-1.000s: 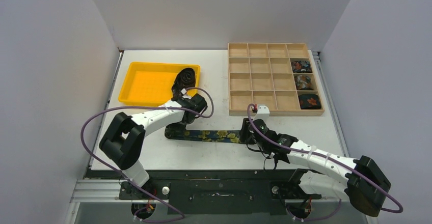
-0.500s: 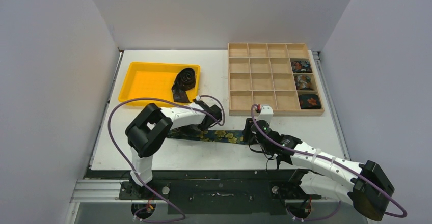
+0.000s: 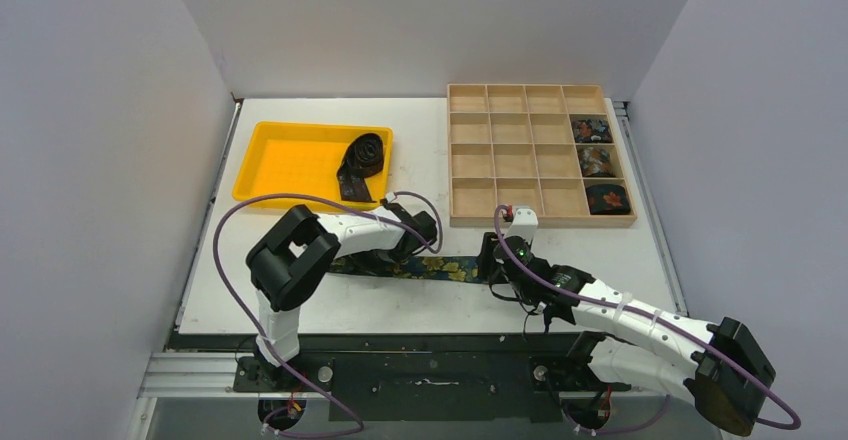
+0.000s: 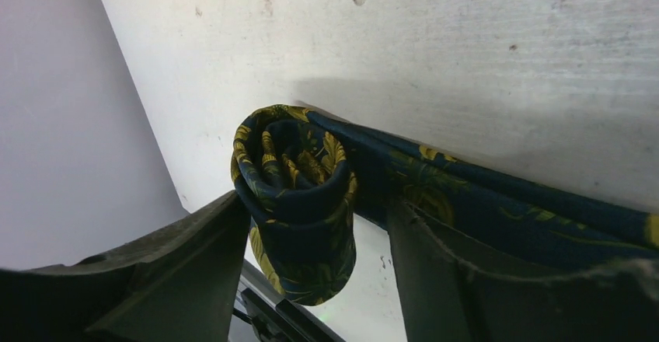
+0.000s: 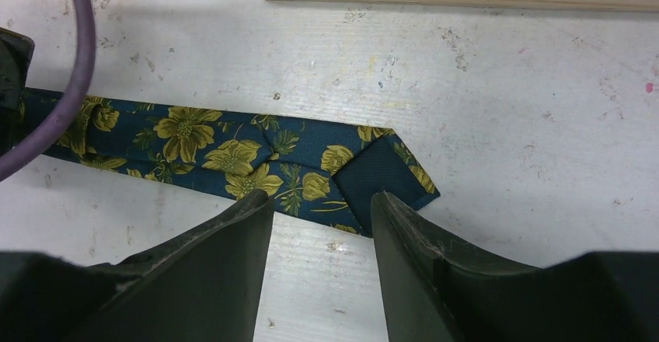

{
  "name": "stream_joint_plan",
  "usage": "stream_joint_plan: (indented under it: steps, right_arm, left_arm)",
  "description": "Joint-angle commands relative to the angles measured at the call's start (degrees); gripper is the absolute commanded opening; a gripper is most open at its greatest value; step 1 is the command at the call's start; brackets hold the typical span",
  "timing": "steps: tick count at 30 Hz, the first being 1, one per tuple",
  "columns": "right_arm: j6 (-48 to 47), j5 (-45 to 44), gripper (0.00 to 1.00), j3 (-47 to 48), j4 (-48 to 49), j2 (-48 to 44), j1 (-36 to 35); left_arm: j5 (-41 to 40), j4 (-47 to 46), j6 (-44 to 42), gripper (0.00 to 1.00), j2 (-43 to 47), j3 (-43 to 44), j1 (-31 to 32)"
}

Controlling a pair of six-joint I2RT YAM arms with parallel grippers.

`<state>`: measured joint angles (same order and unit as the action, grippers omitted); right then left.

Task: Roll the ties
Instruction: Roll the tie at the center of the board.

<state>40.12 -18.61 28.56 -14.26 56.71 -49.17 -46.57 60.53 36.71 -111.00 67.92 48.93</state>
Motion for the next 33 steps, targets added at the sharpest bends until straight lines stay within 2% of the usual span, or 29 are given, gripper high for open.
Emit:
stream_joint_plan:
  steps: [1, 6, 9, 10, 14, 21, 26, 29, 31, 33]
  right_arm:
    - [0.1, -0.6, 0.51, 0.8, -0.1, -1.5, 0.1]
    - [-0.9, -1.2, 0.62, 2.0, -0.2, -2.3, 0.2]
    - [-0.8, -1.5, 0.71, 2.6, 0.0, -3.1, 0.4]
    - [-0.5, -1.4, 0.74, 2.7, 0.4, -3.5, 0.6]
    - [-1.1, 0.8, 0.79, 2.2, 2.6, -5.6, 1.2]
    - [-4.2, 12.4, 0.80, 3.4, 7.7, -5.0, 2.2]
    - [-4.0, 26.4, 0.78, 4.2, 16.0, -0.5, 2.4]
    - [-1.8, 31.5, 0.72, 3.7, 24.3, 3.4, 1.9]
    - [-1.1, 29.8, 0.70, 3.5, 27.6, 5.6, -0.9]
    - [-4.0, 21.2, 0.72, 4.6, 28.0, 7.4, -7.3]
  left_arm:
    - [6.1, -4.5, 1.1, 0.67, 5.0, -1.9, 0.6]
    - [8.8, -5.2, -0.2, 0.91, 12.3, -2.9, 0.5]
    - [10.9, -5.2, -1.0, 1.00, 17.7, -2.8, 0.4]
    - [12.0, -5.6, -1.4, 0.97, 19.8, -2.9, 0.2]
    - [19.9, -9.2, -3.4, 0.96, 30.7, -4.8, -3.3]
    - [42.5, -27.6, -7.1, 0.96, 53.0, -16.8, -19.8]
    - [57.3, -40.2, -2.0, 0.96, 61.5, -26.5, -34.5]
    - [61.1, -43.2, 4.1, 0.97, 64.5, -32.6, -43.9]
    - [63.7, -45.4, 7.1, 0.97, 67.4, -36.8, -48.2]
    - [65.9, -46.9, 9.4, 0.97, 70.7, -39.9, -52.2]
